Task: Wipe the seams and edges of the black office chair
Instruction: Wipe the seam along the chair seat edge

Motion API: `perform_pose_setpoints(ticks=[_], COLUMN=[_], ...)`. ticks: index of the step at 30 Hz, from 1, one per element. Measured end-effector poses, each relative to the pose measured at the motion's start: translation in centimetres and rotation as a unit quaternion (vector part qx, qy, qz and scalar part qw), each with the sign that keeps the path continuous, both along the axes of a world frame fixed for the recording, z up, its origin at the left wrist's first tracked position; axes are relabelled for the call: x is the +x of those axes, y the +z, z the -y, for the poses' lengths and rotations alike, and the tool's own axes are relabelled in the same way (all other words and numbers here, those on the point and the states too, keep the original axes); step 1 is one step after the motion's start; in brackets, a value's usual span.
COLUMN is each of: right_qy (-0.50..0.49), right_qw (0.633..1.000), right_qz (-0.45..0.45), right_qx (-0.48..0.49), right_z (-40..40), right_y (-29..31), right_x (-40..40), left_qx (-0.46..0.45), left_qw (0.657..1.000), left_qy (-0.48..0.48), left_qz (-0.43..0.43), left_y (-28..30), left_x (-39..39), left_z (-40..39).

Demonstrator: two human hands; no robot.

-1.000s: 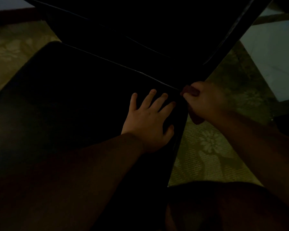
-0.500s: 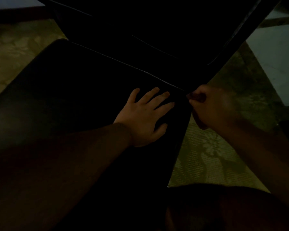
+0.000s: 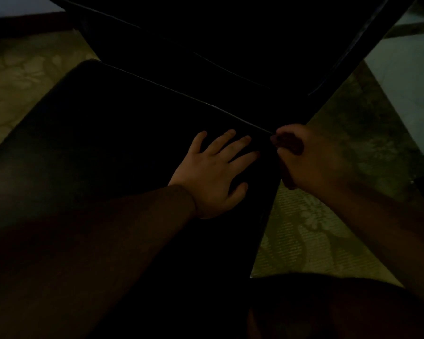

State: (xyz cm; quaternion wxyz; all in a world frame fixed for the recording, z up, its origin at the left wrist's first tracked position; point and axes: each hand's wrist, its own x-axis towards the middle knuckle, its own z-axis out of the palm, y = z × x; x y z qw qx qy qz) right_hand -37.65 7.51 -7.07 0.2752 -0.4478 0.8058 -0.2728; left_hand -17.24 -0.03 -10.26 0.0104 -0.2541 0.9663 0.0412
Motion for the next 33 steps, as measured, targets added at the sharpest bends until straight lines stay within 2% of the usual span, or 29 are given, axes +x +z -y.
perform_pose_setpoints(ticks=[6, 11, 17, 25, 30, 33], right_qy=[-0.059, -0.003, -0.003, 0.005, 0.051, 0.042], right_qw=[0.997, 0.997, 0.999, 0.998, 0.981, 0.985], right_qz=[-0.045, -0.082, -0.050, -0.055, -0.181, -0.164], right_qx=[-0.004, -0.014, 0.007, 0.036, 0.039, 0.037], right_z=[0.3, 0.4, -0.1, 0.2, 1.1, 1.6], right_y=[-0.3, -1.0, -0.8, 0.0, 0.0, -0.7], right_x=[-1.1, -0.2, 0.3, 1.3, 1.1, 0.5], left_qx=[-0.004, -0.006, -0.003, -0.010, -0.011, -0.013], left_qw=[1.000, 1.000, 1.000, 1.000, 1.000, 1.000], left_qy=[0.001, 0.002, 0.000, -0.001, 0.003, 0.003], left_qz=[-0.004, -0.005, -0.008, -0.001, -0.009, -0.011], left_y=[-0.3, -0.4, -0.5, -0.5, -0.4, -0.5], left_x=[0.0, 0.0, 0.0, 0.0, 0.0, 0.0], left_z=[0.1, 0.1, 0.2, 0.1, 0.0, 0.1])
